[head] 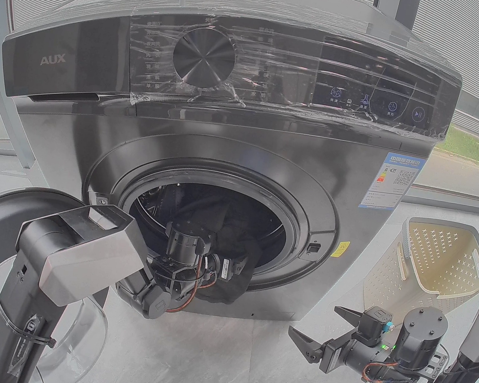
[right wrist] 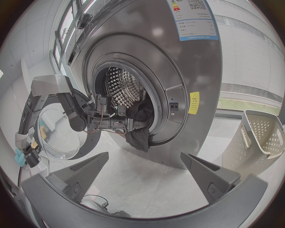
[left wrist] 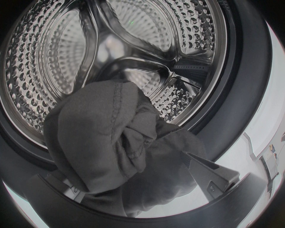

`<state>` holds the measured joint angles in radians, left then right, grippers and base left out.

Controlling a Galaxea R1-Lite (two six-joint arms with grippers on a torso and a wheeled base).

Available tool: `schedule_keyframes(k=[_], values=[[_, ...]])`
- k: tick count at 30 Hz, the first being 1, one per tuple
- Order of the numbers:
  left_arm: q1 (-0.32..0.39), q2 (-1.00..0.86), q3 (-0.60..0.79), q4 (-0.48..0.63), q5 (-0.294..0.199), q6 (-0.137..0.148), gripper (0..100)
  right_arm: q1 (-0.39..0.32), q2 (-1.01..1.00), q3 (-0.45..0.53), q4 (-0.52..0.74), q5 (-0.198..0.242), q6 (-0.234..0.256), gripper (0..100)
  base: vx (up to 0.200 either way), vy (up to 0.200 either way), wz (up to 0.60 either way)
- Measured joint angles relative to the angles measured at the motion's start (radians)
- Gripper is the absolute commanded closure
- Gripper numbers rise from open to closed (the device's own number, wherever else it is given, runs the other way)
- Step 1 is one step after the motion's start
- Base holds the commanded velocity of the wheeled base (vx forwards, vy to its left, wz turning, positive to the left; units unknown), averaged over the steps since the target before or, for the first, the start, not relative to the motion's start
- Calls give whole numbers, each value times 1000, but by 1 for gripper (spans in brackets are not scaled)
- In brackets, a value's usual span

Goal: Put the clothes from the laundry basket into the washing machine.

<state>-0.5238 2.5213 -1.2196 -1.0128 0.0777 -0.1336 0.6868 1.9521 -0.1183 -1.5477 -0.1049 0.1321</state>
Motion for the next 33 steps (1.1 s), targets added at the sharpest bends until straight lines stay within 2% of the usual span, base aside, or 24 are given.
schedule_keyframes(k=[3,4,20,28,33], values=[[2,27,-22,-3,-2,2,0,-2,0,0,0,0,0,0,0,0,0],[2,35,-28,-6,-2,2,100,-2,0,0,0,0,0,0,0,0,0],[28,77,-94,-13,15,0,100,-5,-7,-2,0,2,12,0,0,0,0],[56,49,-208,-21,71,-6,100,-5,-8,-7,0,2,12,0,0,0,0],[73,43,-287,-22,86,-9,100,-5,-9,-10,0,2,12,0,0,0,0]])
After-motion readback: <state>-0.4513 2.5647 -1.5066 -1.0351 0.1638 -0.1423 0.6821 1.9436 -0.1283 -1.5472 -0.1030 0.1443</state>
